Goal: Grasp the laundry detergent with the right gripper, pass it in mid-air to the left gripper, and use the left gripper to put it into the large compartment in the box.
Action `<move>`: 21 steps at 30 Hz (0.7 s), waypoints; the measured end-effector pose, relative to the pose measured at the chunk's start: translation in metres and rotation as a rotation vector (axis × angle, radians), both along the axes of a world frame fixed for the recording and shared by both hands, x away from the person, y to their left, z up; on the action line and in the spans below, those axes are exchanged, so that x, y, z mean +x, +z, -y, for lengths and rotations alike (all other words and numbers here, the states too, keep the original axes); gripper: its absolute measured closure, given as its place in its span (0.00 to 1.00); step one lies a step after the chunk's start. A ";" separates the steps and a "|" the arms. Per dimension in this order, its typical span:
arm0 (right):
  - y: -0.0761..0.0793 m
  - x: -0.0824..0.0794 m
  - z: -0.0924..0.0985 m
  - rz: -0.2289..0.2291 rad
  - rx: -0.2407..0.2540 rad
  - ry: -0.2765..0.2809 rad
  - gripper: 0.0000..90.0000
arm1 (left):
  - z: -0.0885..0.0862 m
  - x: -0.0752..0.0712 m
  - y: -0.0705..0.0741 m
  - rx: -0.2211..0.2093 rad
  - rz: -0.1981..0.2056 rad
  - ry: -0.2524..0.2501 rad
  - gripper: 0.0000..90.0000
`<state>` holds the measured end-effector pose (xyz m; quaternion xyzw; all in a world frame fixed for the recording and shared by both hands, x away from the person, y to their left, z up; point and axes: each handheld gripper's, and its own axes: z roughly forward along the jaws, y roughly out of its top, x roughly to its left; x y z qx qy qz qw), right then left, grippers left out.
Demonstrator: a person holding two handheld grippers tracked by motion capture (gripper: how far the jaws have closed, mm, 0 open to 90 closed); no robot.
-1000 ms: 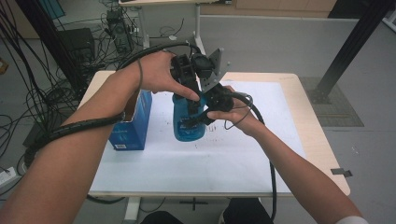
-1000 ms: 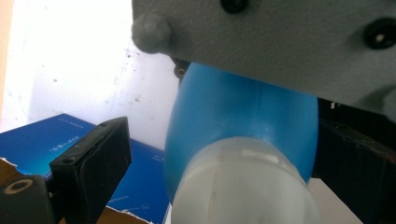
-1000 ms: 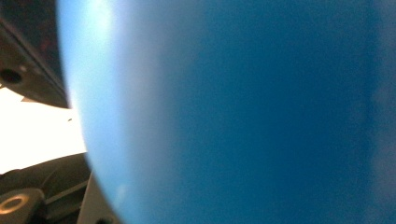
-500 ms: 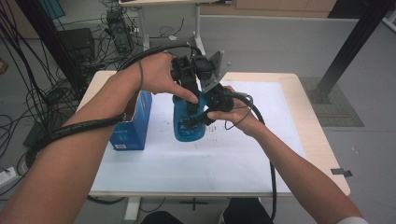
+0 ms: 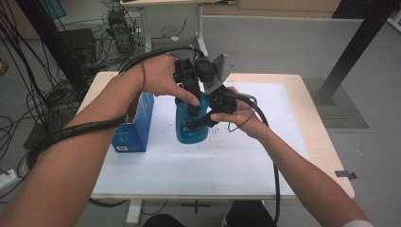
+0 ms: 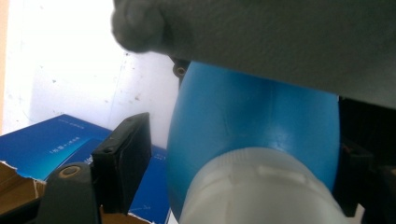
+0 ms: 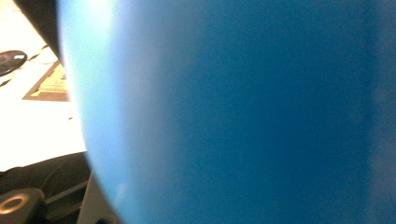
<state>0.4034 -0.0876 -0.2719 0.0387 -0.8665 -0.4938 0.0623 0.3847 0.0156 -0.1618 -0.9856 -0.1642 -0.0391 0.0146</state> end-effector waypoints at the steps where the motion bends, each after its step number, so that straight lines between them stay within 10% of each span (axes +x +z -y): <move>1: 0.001 -0.002 0.000 -0.018 -0.009 -0.014 0.48 | 0.000 0.000 0.000 -0.001 -0.002 0.000 0.29; 21: -0.002 0.001 0.000 0.021 0.007 0.005 0.48 | 0.002 -0.003 0.000 0.000 -0.024 -0.022 0.41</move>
